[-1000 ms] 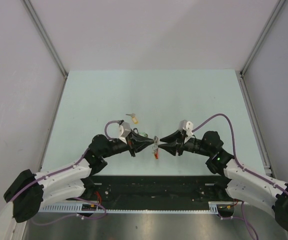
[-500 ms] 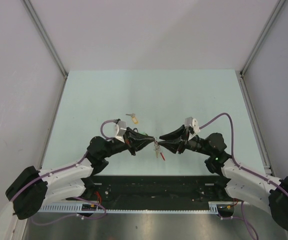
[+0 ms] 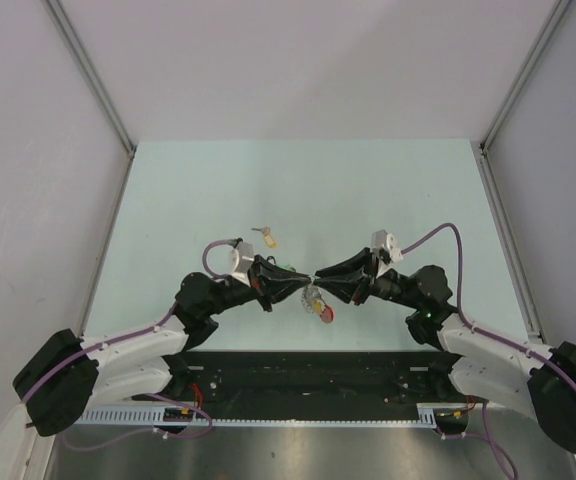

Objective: Put the keys on the keyring

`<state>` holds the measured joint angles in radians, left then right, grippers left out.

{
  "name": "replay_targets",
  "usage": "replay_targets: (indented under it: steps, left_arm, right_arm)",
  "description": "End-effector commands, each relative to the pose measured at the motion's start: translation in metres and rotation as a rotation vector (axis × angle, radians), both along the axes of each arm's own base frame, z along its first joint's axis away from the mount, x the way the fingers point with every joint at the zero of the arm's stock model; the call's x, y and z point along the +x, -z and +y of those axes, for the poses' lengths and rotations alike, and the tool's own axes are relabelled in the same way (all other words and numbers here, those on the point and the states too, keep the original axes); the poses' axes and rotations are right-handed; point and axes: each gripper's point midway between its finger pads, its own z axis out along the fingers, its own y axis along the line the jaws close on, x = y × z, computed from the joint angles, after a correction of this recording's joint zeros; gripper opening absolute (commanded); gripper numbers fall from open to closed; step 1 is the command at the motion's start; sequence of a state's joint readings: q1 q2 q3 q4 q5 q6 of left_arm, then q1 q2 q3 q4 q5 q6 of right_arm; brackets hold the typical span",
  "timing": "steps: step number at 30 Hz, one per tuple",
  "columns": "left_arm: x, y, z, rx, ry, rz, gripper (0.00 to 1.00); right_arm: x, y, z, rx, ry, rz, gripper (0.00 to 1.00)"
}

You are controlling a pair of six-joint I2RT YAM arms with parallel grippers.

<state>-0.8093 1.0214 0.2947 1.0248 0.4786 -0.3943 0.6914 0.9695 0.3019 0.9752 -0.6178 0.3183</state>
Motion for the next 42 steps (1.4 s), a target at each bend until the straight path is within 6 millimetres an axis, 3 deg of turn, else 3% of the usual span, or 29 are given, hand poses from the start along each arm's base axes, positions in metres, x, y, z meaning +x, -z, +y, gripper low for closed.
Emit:
replay_targets:
  steps: [1, 4, 14, 18, 19, 20, 21, 22, 23, 24, 25, 26, 27, 29, 30, 31, 32, 33, 34, 35, 36, 37, 38, 42]
  left_arm:
    - [-0.006, -0.028, 0.0, -0.078, 0.024, -0.06, 0.0]
    - [-0.007, -0.029, 0.0, -0.08, 0.03, -0.064, 0.0]
    - [-0.008, -0.03, -0.001, -0.091, 0.04, -0.069, 0.0]
    - [-0.008, -0.029, -0.001, -0.086, 0.038, -0.069, 0.0]
    - [-0.007, -0.029, -0.001, -0.076, 0.034, -0.081, 0.02]
    - [-0.006, -0.028, -0.001, -0.063, 0.026, -0.086, 0.12]
    - [-0.003, -0.016, -0.002, -0.013, 0.017, -0.06, 0.17]
    - [0.0, -0.022, 0.001, -0.003, -0.016, -0.1, 0.22]
    - [0.003, -0.022, 0.003, 0.017, -0.038, -0.109, 0.3]
    - [0.008, -0.005, 0.004, 0.095, -0.058, -0.069, 0.33]
    - [0.012, -0.017, 0.01, 0.105, -0.103, -0.128, 0.35]
    - [0.015, -0.017, 0.013, 0.133, -0.129, -0.136, 0.39]
    - [0.018, -0.001, 0.016, 0.21, -0.142, -0.103, 0.42]
    - [0.026, -0.012, 0.025, 0.253, -0.206, -0.156, 0.47]
    - [0.027, 0.002, 0.029, 0.322, -0.216, -0.125, 0.48]
    - [0.029, -0.006, 0.031, 0.335, -0.231, -0.139, 0.52]
    - [0.032, -0.004, 0.034, 0.365, -0.243, -0.154, 0.54]
    - [0.031, 0.004, 0.036, 0.408, -0.236, -0.141, 0.55]
    - [0.032, -0.001, 0.036, 0.42, -0.24, -0.156, 0.57]
    - [0.033, 0.0, 0.037, 0.434, -0.242, -0.153, 0.57]
    - [0.032, 0.006, 0.038, 0.465, -0.234, -0.142, 0.57]
    - [0.033, 0.001, 0.038, 0.474, -0.235, -0.159, 0.57]
    - [0.033, 0.001, 0.039, 0.484, -0.235, -0.161, 0.58]
    - [0.035, 0.007, 0.046, 0.544, -0.256, -0.144, 0.58]
  right_arm:
    - [0.0, -0.011, 0.0, 0.045, -0.003, -0.031, 0.29]
    - [-0.001, -0.011, 0.002, 0.05, -0.017, -0.026, 0.24]
    - [-0.005, -0.01, 0.008, 0.061, -0.078, -0.011, 0.2]
    - [-0.005, -0.009, 0.009, 0.055, -0.082, -0.012, 0.0]
    - [-0.004, -0.01, 0.009, 0.052, -0.081, -0.016, 0.0]
    - [-0.002, -0.006, 0.009, 0.023, -0.072, -0.01, 0.0]
    - [0.001, -0.005, 0.01, 0.004, -0.063, -0.017, 0.0]
    - [0.005, -0.011, 0.01, -0.009, -0.047, -0.033, 0.0]
    - [0.007, 0.001, 0.01, -0.082, -0.037, 0.018, 0.0]
    - [0.011, 0.002, 0.008, -0.124, -0.01, -0.027, 0.0]
    - [0.018, 0.004, 0.006, -0.155, 0.033, -0.024, 0.0]
    - [0.024, 0.009, 0.004, -0.222, 0.059, 0.01, 0.0]
    - [0.028, 0.006, -0.001, -0.258, 0.092, -0.028, 0.0]
    - [0.035, 0.007, -0.006, -0.35, 0.145, 0.023, 0.0]
    - [0.039, 0.007, -0.008, -0.398, 0.16, -0.016, 0.0]
    - [0.045, 0.009, -0.011, -0.44, 0.197, -0.009, 0.0]
    - [0.035, 0.028, -0.013, -0.534, 0.177, 0.041, 0.0]
    - [0.037, 0.009, -0.011, -0.545, 0.193, 0.011, 0.0]
    - [0.046, 0.016, -0.014, -0.617, 0.247, 0.003, 0.0]
    - [0.041, 0.026, -0.018, -0.701, 0.244, 0.015, 0.0]
    - [0.036, 0.015, -0.011, -0.725, 0.236, -0.016, 0.0]
    - [0.043, 0.02, -0.013, -0.8, 0.281, -0.035, 0.0]
    - [0.039, 0.031, -0.018, -0.88, 0.272, -0.015, 0.0]
    - [0.042, 0.037, -0.024, -1.023, 0.258, 0.02, 0.0]
